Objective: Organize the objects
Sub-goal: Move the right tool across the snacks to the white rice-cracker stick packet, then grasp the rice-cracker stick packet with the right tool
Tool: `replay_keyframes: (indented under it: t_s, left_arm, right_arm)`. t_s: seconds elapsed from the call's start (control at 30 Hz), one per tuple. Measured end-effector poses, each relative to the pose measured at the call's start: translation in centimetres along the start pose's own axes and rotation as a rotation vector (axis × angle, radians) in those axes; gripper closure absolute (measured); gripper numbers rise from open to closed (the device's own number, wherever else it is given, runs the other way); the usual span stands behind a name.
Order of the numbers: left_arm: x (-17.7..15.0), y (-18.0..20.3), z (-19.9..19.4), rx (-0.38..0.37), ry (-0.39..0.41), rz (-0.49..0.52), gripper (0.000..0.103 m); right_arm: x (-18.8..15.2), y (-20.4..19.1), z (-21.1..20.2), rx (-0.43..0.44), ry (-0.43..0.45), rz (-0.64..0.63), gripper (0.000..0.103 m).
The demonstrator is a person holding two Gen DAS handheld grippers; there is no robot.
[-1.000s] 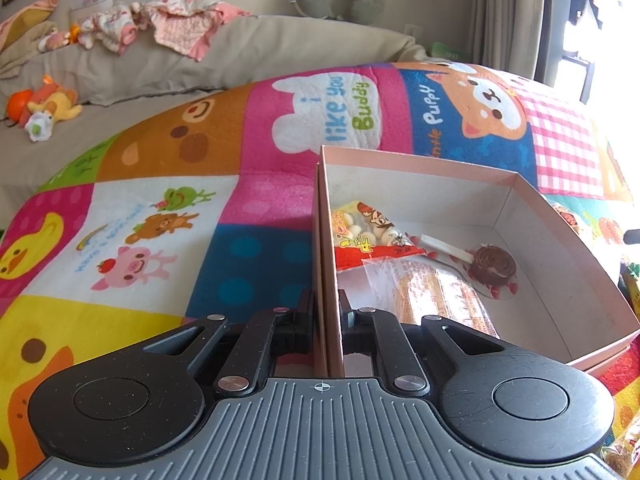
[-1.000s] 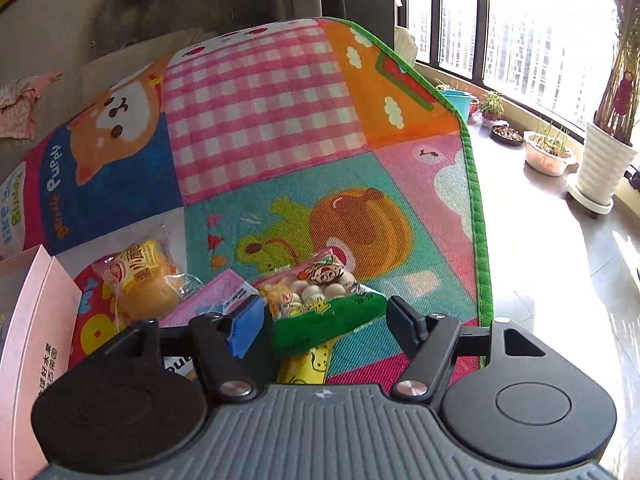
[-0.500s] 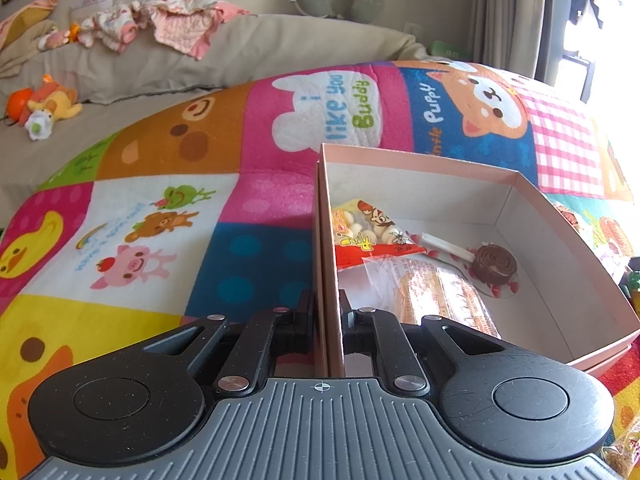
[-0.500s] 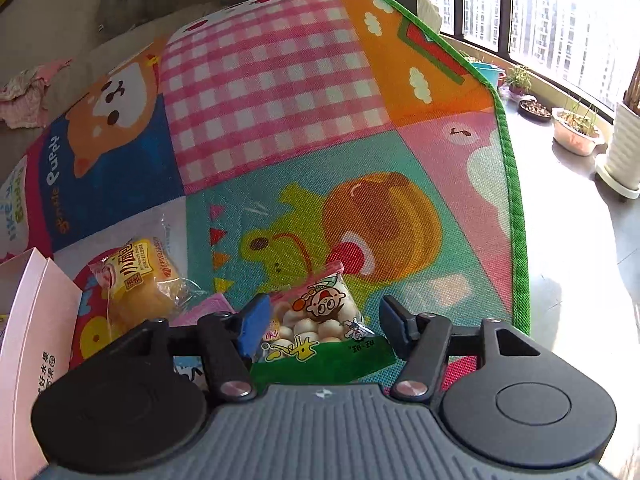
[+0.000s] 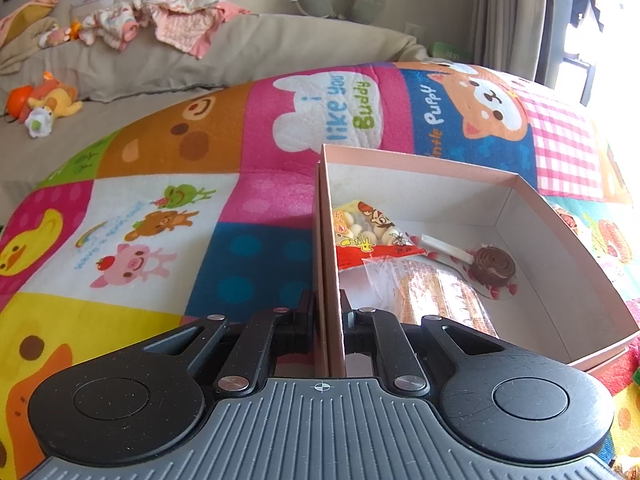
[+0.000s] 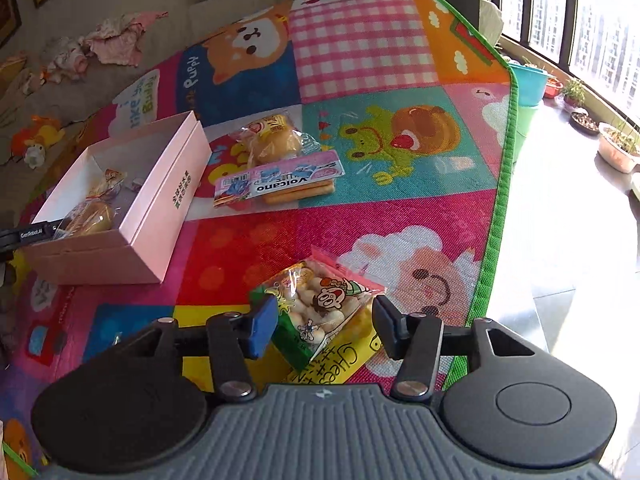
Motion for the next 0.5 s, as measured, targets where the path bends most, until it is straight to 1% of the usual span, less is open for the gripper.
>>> replay_keyframes:
  t_s: [0.03,0.07,0.13,0.2,0.23,0.27,0.33,0.37,0.43,0.47,0.5]
  left_arm:
    - [0.0,0.0,0.0,0.001,0.000,0.001,0.091]
    - [0.0,0.0,0.0,0.001,0.000,0.003,0.091]
    - [0.0,0.0,0.0,0.001,0.001,0.003,0.091]
    - [0.0,0.0,0.0,0.002,0.002,0.003,0.091]
    - [0.0,0.0,0.0,0.002,0.002,0.003,0.091]
    - [0.0,0.0,0.0,0.002,0.002,0.003,0.091]
    - [0.0,0.0,0.0,0.002,0.003,0.003,0.091]
    - [0.0,0.0,0.0,0.002,0.003,0.003,0.091]
    - [0.0,-0.1,0.0,0.001,0.002,0.001,0.091]
    - [0.0,0.0,0.0,0.001,0.003,0.001,0.091]
    - [0.0,0.0,0.0,0.001,0.003,0.001,0.091]
  right_arm:
    - [-0.6,-0.7,-1.0,0.022,0.004,-0.018,0.037]
    - [-1.2,-1.3,-1.8,0.045,-0.002,-0.033,0.033]
    - [-2.5,-2.7,-2.7,0.088,-0.040,-0.067,0.026]
    - [-4.2,-4.5,-3.2,0.121,-0.086,-0.127,0.026]
    - [-4.8,-5.5,-3.3,0.121,-0.090,-0.180,0.026]
    - [-5.4,-6.5,-3.6,0.113,-0.076,-0.241,0.026]
    - [-6.0,-8.4,-3.9,0.099,-0.021,-0.349,0.026]
    - [-6.1,-9.2,-4.0,0.113,-0.005,-0.378,0.026]
    - [-6.0,-10.6,-3.7,0.149,-0.001,-0.410,0.026]
    - [-5.9,-11.2,-3.1,0.149,-0.004,-0.425,0.027]
    - [-5.8,-11.7,-2.5,0.134,-0.003,-0.441,0.031]
Point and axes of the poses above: each gripper's, at about its wrist camera, not at the fingertips, and z roughly the way its jaws point, y to its right, x to its top, the point moved 2 cm from there along z, roughly the way its jaws point, and after that the axes turned 12 degrees about y, right-handed, at the moved point
